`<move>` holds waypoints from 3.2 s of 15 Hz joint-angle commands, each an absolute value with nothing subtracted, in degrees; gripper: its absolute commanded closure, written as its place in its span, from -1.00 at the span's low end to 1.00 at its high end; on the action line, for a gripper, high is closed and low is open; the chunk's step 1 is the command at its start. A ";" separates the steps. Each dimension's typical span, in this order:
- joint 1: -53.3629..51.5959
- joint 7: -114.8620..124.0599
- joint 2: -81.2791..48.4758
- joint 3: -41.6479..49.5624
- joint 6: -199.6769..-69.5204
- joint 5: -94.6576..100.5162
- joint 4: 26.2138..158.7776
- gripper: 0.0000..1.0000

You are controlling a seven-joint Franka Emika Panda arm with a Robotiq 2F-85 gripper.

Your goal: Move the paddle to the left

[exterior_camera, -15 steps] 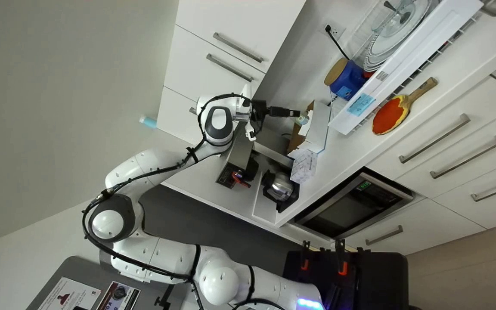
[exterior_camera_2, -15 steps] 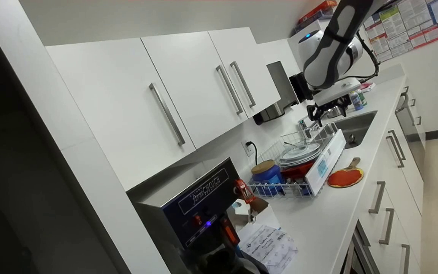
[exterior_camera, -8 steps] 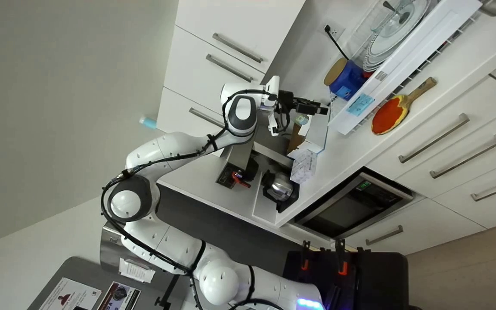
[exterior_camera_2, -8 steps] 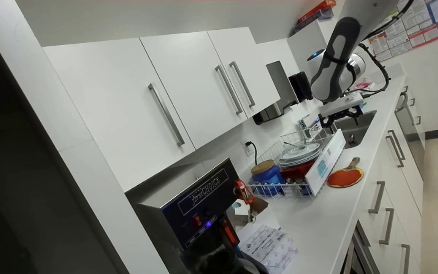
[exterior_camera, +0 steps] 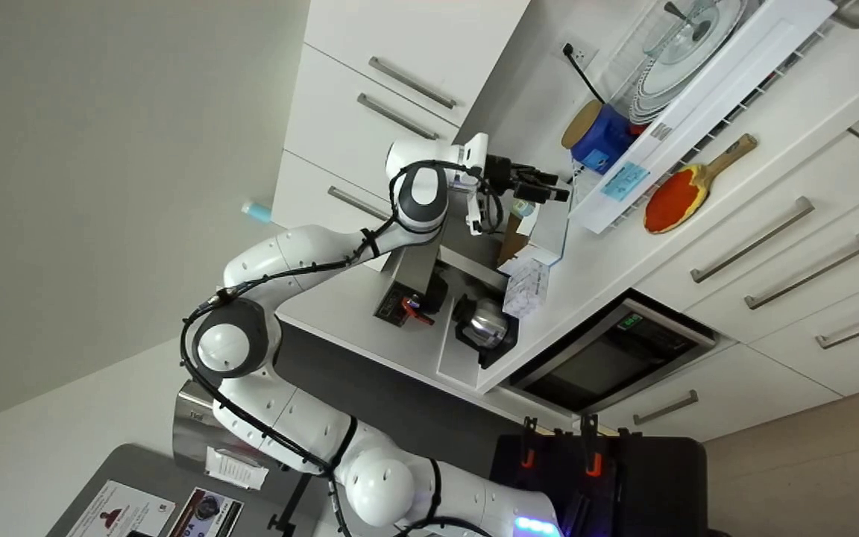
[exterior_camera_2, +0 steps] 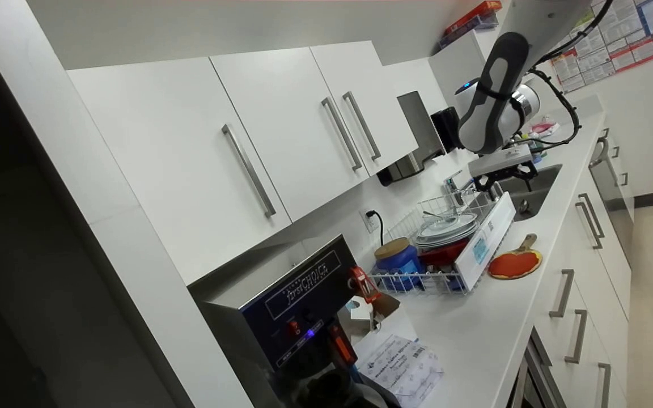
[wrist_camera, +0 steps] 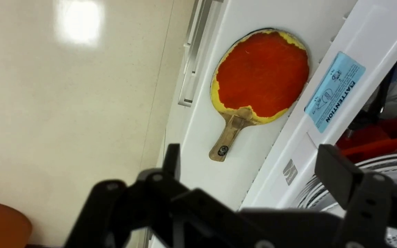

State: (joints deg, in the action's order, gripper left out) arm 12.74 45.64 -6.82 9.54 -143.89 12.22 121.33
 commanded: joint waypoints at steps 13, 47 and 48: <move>12.03 72.01 -38.65 17.26 -132.45 -1.52 87.73 -1.00; 19.76 58.20 -64.85 14.37 -123.56 -6.74 56.29 -1.00; 19.91 58.26 -65.94 14.33 -123.16 -6.65 54.81 -1.00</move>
State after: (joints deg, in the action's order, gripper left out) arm 19.25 57.62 -61.71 14.14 -126.62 -6.04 62.02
